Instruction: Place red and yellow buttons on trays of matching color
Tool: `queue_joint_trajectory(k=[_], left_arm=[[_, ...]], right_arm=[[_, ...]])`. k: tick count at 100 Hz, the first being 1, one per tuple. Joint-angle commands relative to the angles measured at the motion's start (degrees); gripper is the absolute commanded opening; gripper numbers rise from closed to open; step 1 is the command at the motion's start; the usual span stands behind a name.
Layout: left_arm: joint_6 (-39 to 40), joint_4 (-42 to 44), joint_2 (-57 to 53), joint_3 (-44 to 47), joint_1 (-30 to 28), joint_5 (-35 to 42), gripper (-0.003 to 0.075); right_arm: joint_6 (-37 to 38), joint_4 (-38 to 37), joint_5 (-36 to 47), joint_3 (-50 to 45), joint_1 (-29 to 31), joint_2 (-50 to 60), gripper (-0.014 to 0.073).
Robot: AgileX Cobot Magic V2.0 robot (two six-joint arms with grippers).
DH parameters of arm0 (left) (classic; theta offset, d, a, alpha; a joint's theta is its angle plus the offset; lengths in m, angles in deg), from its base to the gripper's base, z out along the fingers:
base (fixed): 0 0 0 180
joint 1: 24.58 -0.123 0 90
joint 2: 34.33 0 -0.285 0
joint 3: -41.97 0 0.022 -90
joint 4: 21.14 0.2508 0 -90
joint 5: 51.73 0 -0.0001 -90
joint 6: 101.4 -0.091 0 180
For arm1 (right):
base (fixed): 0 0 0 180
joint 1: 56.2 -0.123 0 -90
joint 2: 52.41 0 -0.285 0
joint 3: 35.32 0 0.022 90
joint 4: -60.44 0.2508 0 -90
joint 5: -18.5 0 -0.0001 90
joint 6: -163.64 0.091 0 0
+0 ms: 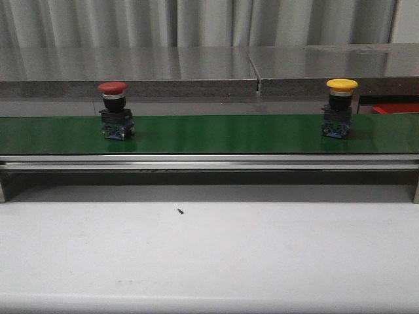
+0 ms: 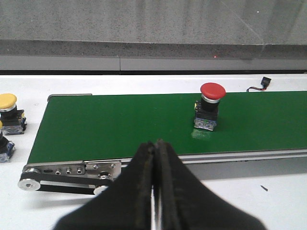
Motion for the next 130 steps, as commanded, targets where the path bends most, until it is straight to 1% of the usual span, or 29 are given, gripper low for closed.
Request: queue_joint_trajectory(k=[1, 14, 38, 53, 72, 92, 95, 99, 104, 109, 116, 121, 130], left_arm=[[0.1, -1.4, 0.0, -1.4, 0.3, 3.6, -0.0019], [0.1, -1.4, 0.0, -1.4, 0.3, 3.6, -0.0019], [0.1, -1.4, 0.0, -1.4, 0.3, 3.6, -0.0019], [0.1, -1.4, 0.0, -1.4, 0.3, 3.6, -0.0019], [0.1, -1.4, 0.0, -1.4, 0.3, 3.6, -0.0019], [0.1, -1.4, 0.0, -1.4, 0.3, 3.6, -0.0019], [0.1, -1.4, 0.0, -1.4, 0.3, 3.6, -0.0019], [0.1, -1.4, 0.0, -1.4, 0.3, 3.6, -0.0019], [0.1, -1.4, 0.0, -1.4, 0.3, 3.6, -0.0019], [0.1, -1.4, 0.0, -1.4, 0.3, 3.6, -0.0019], [0.1, -1.4, 0.0, -1.4, 0.3, 3.6, -0.0019], [0.1, -1.4, 0.0, -1.4, 0.3, 3.6, -0.0019], [0.1, -1.4, 0.0, -1.4, 0.3, 3.6, -0.0019]], right_arm=[[-0.5, 1.4, 1.5, 4.3, -0.1, -5.0, 0.0622], [-0.5, 1.4, -0.8, 9.0, -0.1, -14.8, 0.0622], [-2.6, 1.4, -0.9, 19.4, -0.2, -34.1, 0.0622], [-2.9, 1.4, -2.8, 27.5, -2.1, -45.2, 0.0622], [-3.3, 1.3, -7.2, 37.5, -4.1, -55.4, 0.0622], [-3.3, 1.0, -7.7, 43.9, -4.2, -62.2, 0.0614], [-3.3, 1.0, -7.8, 44.3, -4.2, -62.9, 0.0596], [-3.3, 1.0, -8.1, 44.8, -4.1, -63.5, 0.0545], [-3.0, 1.0, -8.4, 44.9, -4.1, -64.0, 0.0442], [-2.4, 0.8, -8.9, 44.9, -3.9, -64.0, 0.0293], [-2.1, 0.7, -9.7, 44.9, -3.8, -63.9, 0.0144], [-2.1, 0.7, -11.0, 45.4, -3.6, -63.8, 0.01], [-1.8, 0.6, -15.1, 47.1, -3.1, -63.5, 0.0097]])
